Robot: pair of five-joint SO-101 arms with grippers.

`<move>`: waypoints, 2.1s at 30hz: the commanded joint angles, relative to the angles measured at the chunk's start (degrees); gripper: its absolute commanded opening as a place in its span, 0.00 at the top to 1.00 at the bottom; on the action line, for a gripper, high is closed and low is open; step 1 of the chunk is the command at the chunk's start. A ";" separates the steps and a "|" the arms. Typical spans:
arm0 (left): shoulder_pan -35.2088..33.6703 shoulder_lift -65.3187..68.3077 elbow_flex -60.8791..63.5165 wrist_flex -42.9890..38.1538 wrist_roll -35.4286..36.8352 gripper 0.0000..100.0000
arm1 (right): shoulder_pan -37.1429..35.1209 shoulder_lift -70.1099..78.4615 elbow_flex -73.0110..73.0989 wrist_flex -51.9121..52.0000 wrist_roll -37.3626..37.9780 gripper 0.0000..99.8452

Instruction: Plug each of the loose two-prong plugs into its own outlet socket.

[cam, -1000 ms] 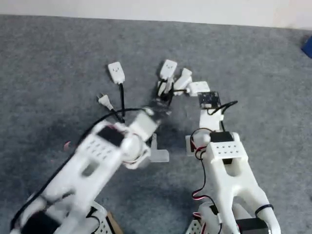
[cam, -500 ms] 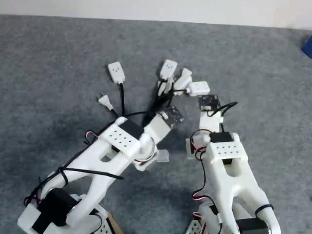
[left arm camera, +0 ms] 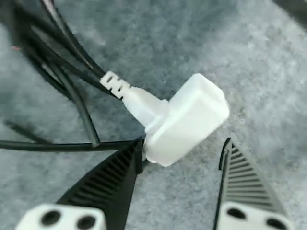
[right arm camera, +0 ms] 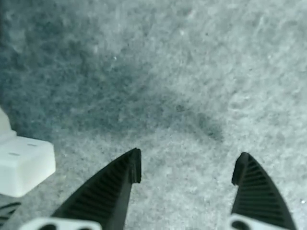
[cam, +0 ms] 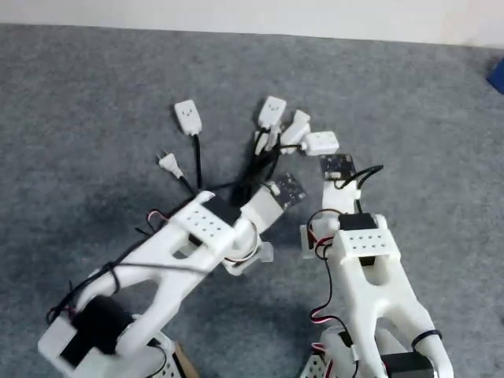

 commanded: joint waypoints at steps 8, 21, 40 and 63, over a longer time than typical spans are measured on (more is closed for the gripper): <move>0.48 12.79 -8.66 -1.76 -2.20 0.83 | 0.57 -0.92 -1.19 0.31 -0.35 0.70; -3.30 12.79 -30.29 21.63 -7.21 1.00 | 0.66 -0.84 -1.10 0.13 -0.35 0.70; -60.62 13.67 -57.71 26.11 -29.45 1.00 | 0.66 -0.84 -1.10 0.13 1.32 0.70; -87.60 64.40 -106.15 12.92 -20.92 1.00 | 0.66 -0.48 -1.10 0.22 1.93 0.70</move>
